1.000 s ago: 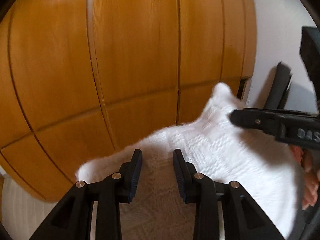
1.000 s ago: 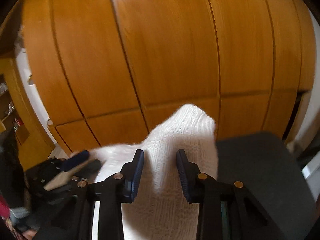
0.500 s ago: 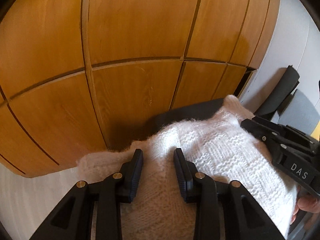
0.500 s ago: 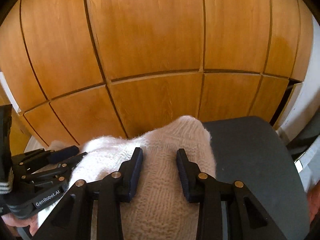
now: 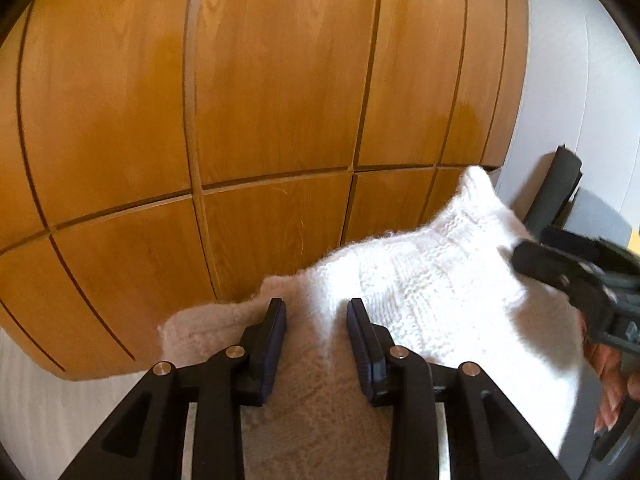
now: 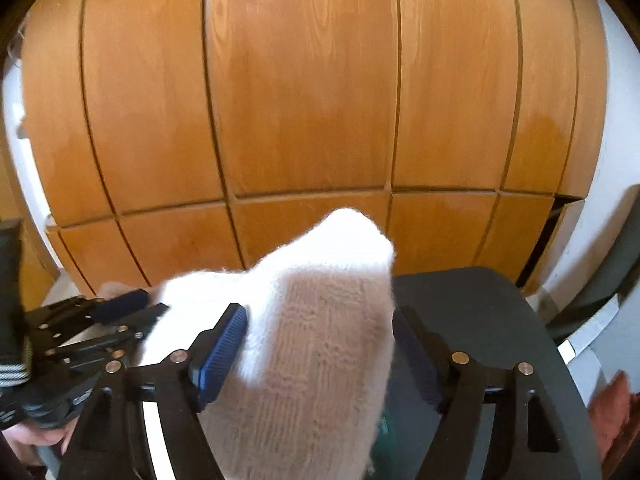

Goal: Fold clothes

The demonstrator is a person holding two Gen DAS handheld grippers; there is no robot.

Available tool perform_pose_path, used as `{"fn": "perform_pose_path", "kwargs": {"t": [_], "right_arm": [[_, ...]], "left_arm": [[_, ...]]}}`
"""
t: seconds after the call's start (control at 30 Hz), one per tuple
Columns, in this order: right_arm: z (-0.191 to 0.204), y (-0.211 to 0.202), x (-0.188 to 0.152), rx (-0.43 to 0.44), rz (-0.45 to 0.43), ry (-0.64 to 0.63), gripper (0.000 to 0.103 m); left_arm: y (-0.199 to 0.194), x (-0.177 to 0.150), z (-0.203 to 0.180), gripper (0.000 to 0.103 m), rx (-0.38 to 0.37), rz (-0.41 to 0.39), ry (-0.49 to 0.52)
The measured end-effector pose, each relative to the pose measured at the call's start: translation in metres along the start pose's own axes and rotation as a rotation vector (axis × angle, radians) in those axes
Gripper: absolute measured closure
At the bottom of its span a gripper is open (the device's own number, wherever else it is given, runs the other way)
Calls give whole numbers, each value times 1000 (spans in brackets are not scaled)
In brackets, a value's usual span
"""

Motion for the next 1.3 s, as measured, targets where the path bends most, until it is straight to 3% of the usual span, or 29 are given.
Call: {"fn": "perform_pose_path", "kwargs": {"t": [0.2, 0.33, 0.43, 0.6, 0.7, 0.93, 1.1, 1.3], "right_arm": [[9, -56, -38, 6, -96, 11, 27], [6, -91, -79, 2, -153, 77, 24], [19, -121, -121, -22, -172, 76, 20], [46, -145, -195, -54, -148, 80, 17], [59, -146, -230, -72, -127, 100, 16], [72, -138, -312, -132, -29, 172, 15], [65, -134, -329, -150, 8, 216, 15], [70, -133, -329, -154, 16, 186, 15]], "left_arm": [[-63, -38, 13, 70, -30, -85, -120], [-107, -102, 7, 70, 40, -150, -86], [-121, -152, 1, 70, 77, -152, -58], [-142, -220, -1, 70, 156, -165, -87], [-145, -239, 3, 70, 198, -179, -120], [-141, -277, -6, 70, 217, -71, -133], [-137, -294, -21, 70, 205, 1, -105], [-139, -297, -29, 70, 204, 27, -93]]}}
Point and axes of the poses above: each gripper's, at about its wrist camera, not at the fingertips, and y roughly the way its jaws point, z to its left, x to its top, the point moved 6 cm from there along y, roughly the way its jaws point, and after that the axes turned 5 degrees about x, right-handed, at the moved point
